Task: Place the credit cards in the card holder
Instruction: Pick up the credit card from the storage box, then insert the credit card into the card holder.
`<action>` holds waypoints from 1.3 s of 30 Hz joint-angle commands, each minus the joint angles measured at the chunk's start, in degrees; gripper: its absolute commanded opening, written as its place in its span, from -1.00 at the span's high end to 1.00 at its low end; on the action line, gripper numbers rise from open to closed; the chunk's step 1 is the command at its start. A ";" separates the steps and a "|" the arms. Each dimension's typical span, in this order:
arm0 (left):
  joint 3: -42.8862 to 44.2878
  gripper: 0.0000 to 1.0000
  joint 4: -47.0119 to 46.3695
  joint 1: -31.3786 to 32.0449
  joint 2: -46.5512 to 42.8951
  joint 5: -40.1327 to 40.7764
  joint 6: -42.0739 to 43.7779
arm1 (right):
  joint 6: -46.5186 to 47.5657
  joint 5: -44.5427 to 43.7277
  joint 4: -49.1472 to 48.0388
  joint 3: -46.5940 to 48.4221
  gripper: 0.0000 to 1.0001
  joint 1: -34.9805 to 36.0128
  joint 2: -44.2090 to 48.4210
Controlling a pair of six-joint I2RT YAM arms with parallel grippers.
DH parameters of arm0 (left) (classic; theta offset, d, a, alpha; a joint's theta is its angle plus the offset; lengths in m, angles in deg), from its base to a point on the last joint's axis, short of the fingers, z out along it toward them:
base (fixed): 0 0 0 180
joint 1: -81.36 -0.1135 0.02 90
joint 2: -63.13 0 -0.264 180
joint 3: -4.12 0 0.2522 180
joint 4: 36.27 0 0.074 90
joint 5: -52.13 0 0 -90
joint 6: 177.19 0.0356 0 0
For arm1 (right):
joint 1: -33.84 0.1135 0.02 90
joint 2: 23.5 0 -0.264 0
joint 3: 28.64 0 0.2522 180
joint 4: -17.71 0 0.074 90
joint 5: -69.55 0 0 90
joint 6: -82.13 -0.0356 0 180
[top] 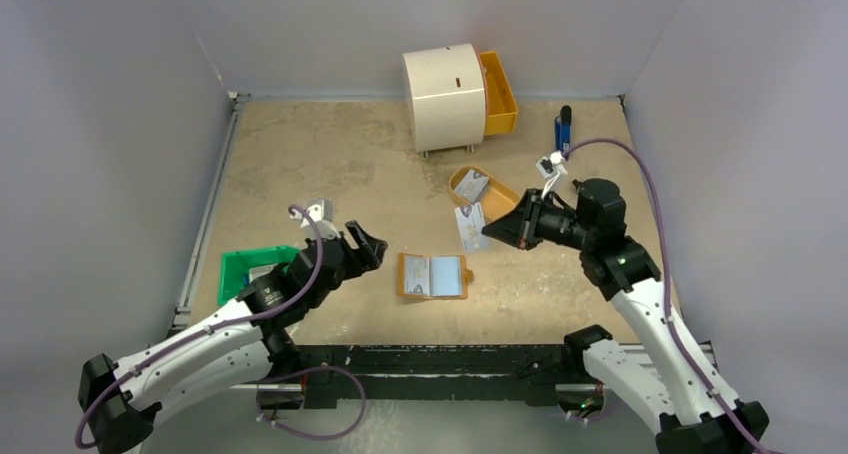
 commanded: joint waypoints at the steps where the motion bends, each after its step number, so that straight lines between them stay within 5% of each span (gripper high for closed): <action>1: 1.14 -0.43 -12.17 0.28 4.85 -10.04 1.66 | 3.51 -5.71 9.01 -4.74 1.00 0.23 -1.17; 16: 5.88 -0.37 -22.51 6.19 28.98 -12.14 0.71 | -3.04 -13.47 1.43 -17.09 1.00 6.41 -9.47; 39: 8.83 -0.29 -27.27 7.90 41.17 -13.91 -0.66 | -3.22 -12.47 -6.49 -20.90 1.00 7.36 -18.80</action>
